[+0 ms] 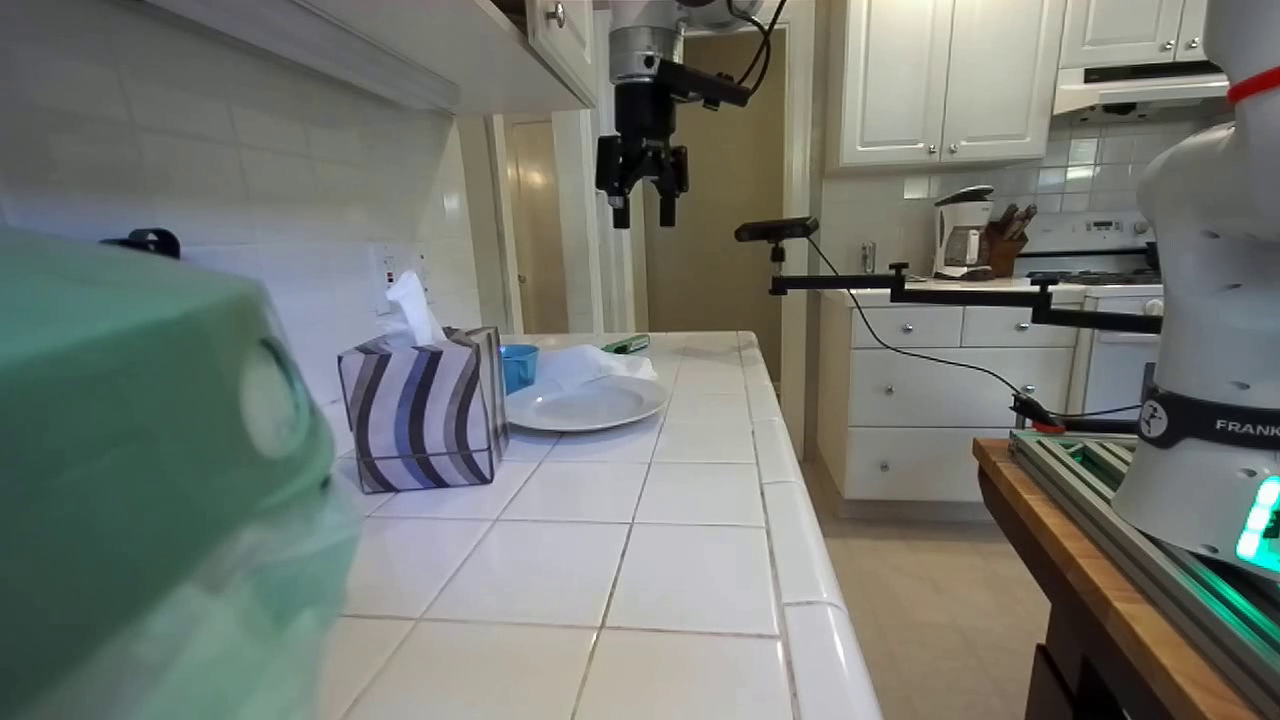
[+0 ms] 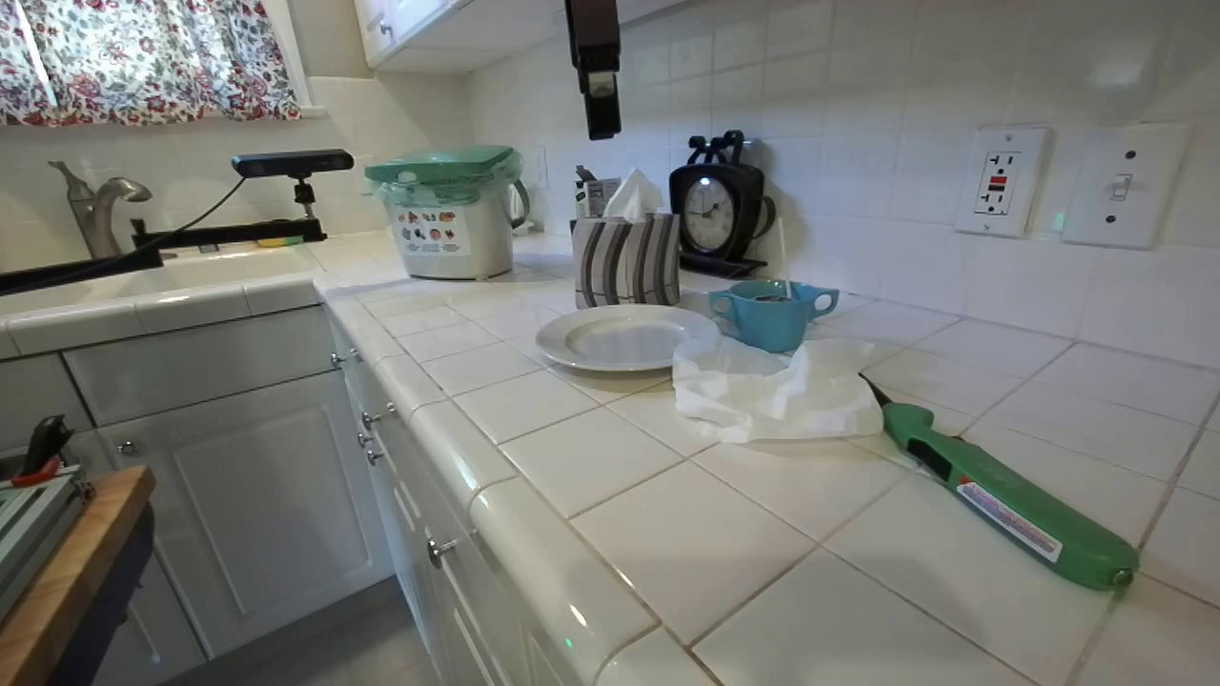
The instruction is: Wipe the plate using the tissue
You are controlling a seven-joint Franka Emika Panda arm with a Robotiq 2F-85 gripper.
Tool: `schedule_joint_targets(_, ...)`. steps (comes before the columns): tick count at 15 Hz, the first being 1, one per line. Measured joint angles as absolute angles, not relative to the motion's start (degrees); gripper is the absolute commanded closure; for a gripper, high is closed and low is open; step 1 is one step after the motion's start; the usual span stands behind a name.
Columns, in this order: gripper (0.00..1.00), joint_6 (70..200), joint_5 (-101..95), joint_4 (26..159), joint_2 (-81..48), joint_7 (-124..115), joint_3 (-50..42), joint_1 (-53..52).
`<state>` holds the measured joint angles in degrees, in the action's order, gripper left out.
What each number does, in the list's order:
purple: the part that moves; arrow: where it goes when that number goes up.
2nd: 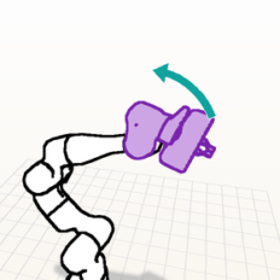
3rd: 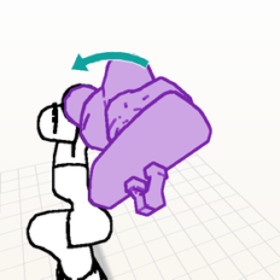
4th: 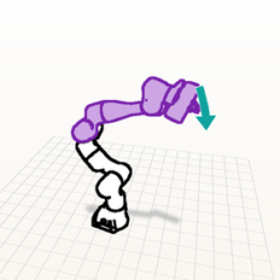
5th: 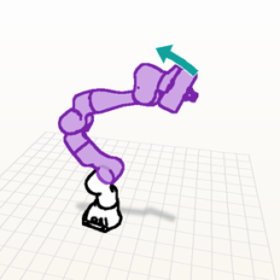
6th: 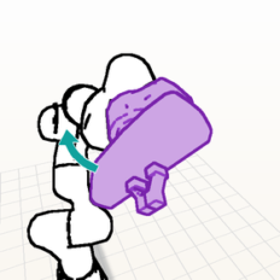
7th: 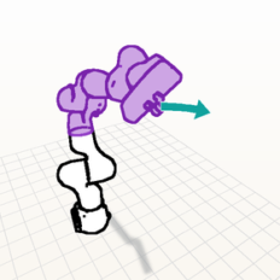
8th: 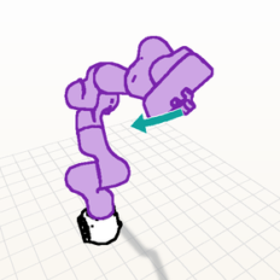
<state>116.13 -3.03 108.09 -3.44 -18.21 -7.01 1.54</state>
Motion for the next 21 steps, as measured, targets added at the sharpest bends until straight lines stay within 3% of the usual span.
schedule_joint_targets(8,0.00,117.1,-3.1,108.0,-4.5,-18.6,-7.0,1.8)
schedule_joint_targets(21,0.00,124.9,-2.4,97.2,-24.4,-20.7,-8.7,4.5)
